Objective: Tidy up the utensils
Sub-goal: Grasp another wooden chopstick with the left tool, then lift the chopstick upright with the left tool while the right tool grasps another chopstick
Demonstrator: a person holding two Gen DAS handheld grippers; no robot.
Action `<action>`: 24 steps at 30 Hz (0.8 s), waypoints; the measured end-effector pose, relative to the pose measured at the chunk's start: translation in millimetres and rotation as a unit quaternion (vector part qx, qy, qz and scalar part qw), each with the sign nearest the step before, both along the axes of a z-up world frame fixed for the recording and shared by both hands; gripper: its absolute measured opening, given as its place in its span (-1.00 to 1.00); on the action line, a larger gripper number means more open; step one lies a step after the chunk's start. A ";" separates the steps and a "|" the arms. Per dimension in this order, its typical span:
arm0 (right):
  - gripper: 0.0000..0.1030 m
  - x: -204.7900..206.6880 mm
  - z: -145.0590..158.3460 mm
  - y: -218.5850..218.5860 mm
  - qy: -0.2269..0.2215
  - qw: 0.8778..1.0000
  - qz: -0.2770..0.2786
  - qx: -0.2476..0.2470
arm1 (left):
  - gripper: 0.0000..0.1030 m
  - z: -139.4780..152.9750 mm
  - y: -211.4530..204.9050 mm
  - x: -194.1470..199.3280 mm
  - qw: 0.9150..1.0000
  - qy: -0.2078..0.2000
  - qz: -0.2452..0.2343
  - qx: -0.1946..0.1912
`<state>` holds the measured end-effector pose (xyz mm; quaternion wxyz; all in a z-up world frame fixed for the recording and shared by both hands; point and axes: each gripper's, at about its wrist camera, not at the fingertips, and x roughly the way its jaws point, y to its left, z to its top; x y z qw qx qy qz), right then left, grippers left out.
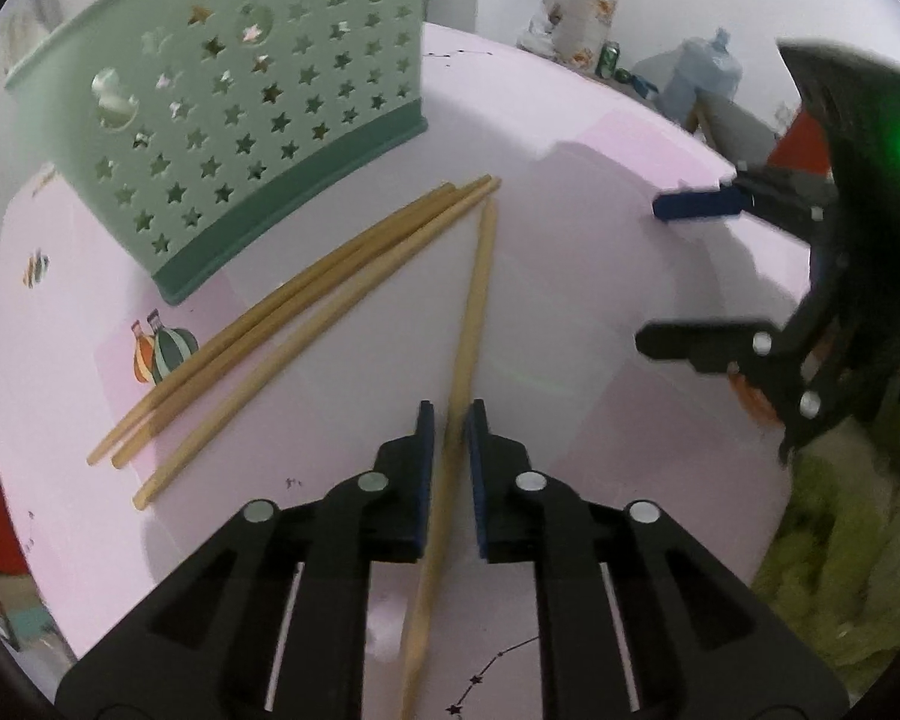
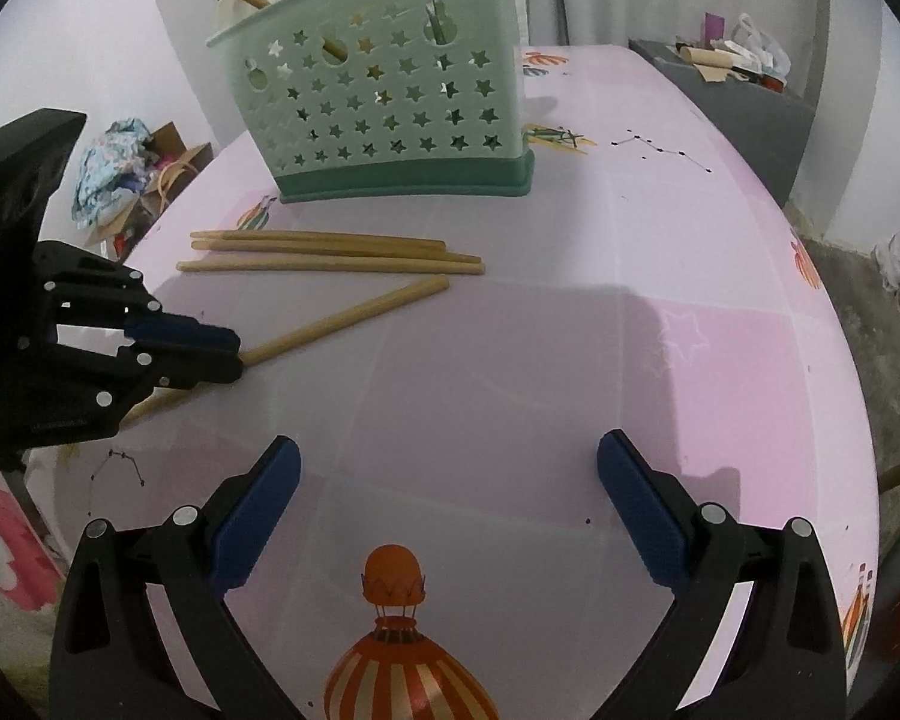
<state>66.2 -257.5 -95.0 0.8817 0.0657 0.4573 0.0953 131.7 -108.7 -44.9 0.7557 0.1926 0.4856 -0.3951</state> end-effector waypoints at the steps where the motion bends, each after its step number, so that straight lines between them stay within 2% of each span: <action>1: 0.87 0.3 0.3 -1.0 0.001 1.000 -0.001 0.003 | -0.68 1.3 1.1 2.9 1.000 0.007 0.005 -0.008; 5: 0.87 0.2 0.4 -4.0 0.002 1.000 -0.004 0.013 | -0.68 4.1 -9.5 18.7 0.999 0.031 0.009 -0.030; 12: 0.85 -0.4 1.0 -12.7 0.002 0.999 -0.016 0.032 | -0.68 0.3 -49.6 31.1 0.999 0.043 0.000 0.003; 14: 0.83 -0.5 1.1 -15.3 0.002 0.999 -0.021 0.036 | -0.77 0.1 -56.6 30.8 0.999 0.039 0.001 0.016; 15: 0.82 -0.9 1.2 -16.8 0.002 0.999 -0.023 0.039 | -0.88 -0.4 -58.9 29.9 0.999 0.031 0.000 0.025; 17: 0.81 -1.6 1.0 -19.1 0.001 0.999 -0.026 0.044 | -0.88 -0.4 -63.5 27.8 0.999 0.019 -0.003 0.035; 21: 0.77 -1.8 0.8 -22.6 0.000 0.998 -0.031 0.050 | -0.90 -2.9 -61.5 33.2 0.999 0.029 0.017 0.024; 24: 0.74 -1.8 1.9 -25.2 0.000 0.998 -0.034 0.058 | -0.91 3.1 -47.8 36.6 0.998 0.042 0.048 -0.013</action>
